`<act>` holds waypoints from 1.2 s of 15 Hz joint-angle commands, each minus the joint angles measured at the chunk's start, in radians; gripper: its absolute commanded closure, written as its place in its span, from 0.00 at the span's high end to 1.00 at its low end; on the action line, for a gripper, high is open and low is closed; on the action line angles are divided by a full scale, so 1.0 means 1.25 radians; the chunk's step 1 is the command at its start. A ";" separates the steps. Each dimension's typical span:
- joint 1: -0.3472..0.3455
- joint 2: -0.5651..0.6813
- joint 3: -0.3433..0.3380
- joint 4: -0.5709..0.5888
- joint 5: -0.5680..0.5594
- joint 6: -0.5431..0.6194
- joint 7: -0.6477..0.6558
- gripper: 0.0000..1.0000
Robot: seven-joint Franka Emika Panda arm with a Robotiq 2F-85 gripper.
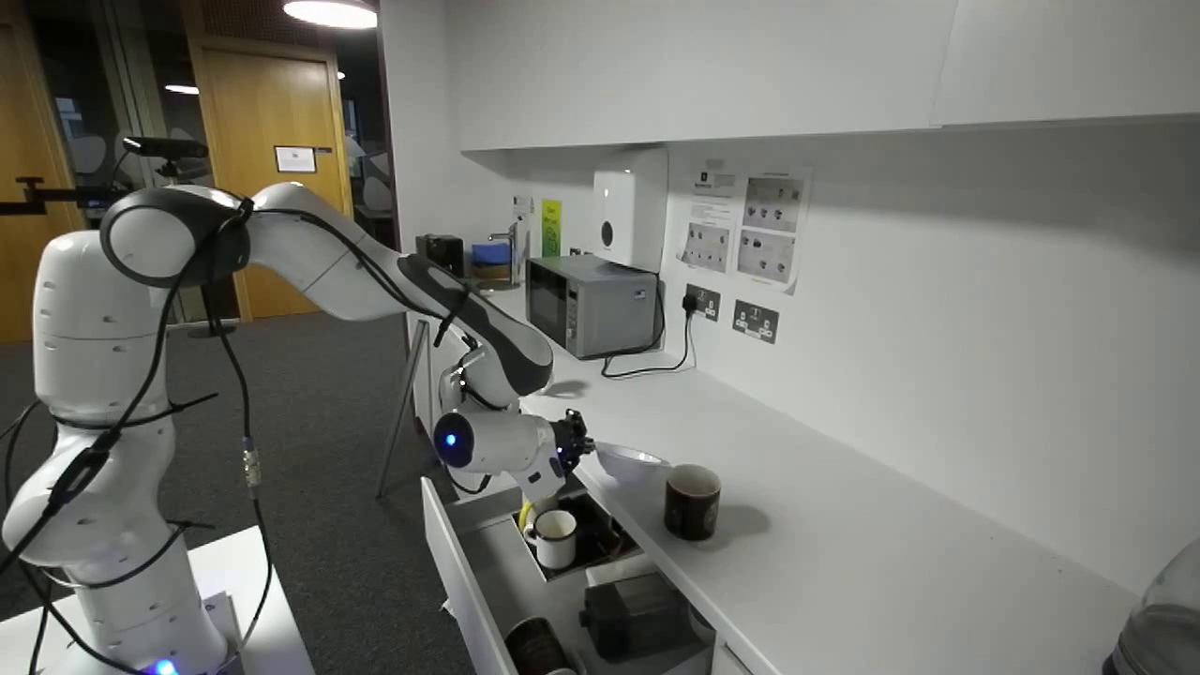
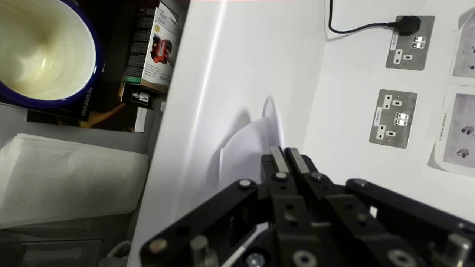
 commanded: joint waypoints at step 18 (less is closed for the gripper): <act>-0.010 -0.097 -0.148 -0.203 -0.077 -0.396 -0.061 0.01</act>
